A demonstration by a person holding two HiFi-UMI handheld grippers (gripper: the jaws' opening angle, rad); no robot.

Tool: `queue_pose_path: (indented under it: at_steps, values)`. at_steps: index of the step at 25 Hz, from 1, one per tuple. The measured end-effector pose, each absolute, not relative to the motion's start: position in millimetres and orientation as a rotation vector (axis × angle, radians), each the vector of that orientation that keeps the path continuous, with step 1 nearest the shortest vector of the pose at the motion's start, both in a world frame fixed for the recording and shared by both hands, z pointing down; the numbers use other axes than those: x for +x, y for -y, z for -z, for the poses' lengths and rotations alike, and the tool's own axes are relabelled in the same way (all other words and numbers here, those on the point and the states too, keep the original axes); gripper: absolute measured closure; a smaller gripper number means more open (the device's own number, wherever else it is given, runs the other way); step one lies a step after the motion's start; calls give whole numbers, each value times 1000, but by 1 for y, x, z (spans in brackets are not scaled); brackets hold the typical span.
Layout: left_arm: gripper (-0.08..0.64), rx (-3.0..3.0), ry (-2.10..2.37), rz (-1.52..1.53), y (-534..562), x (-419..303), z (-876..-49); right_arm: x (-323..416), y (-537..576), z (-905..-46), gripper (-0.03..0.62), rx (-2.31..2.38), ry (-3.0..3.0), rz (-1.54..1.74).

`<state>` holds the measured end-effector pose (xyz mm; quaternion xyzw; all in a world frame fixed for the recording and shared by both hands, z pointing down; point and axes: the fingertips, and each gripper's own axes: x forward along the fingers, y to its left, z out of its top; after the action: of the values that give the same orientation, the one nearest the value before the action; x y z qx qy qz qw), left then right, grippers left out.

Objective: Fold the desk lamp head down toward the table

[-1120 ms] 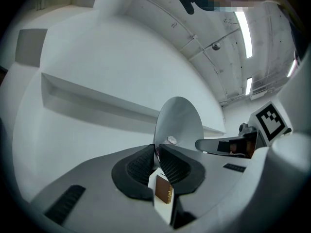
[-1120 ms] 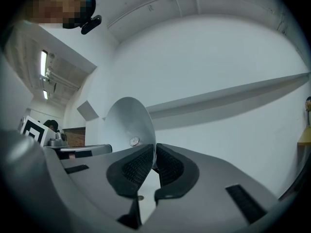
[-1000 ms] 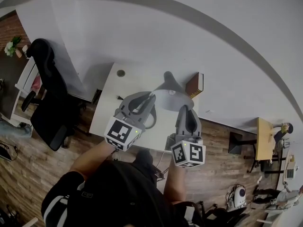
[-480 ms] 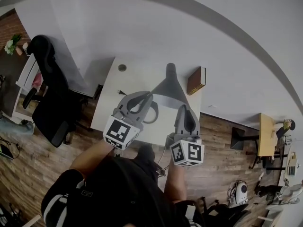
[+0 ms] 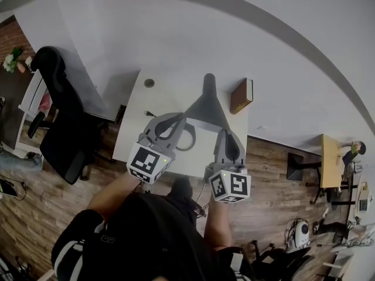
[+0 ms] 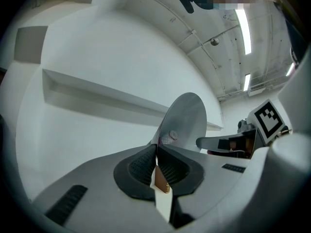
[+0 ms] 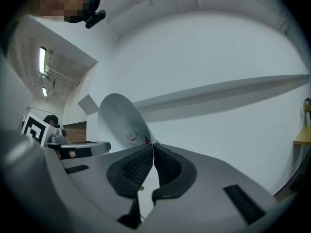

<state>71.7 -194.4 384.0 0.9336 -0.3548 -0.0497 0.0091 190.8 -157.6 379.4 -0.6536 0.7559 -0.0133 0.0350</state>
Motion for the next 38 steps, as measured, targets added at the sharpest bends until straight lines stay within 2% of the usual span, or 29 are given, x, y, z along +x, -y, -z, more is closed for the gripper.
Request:
queue_pose_path:
  at_steps: [38]
  values:
    - [528,2990,1208,-26,198,78,-489,191,163,-484,562,-2152,-2427,58]
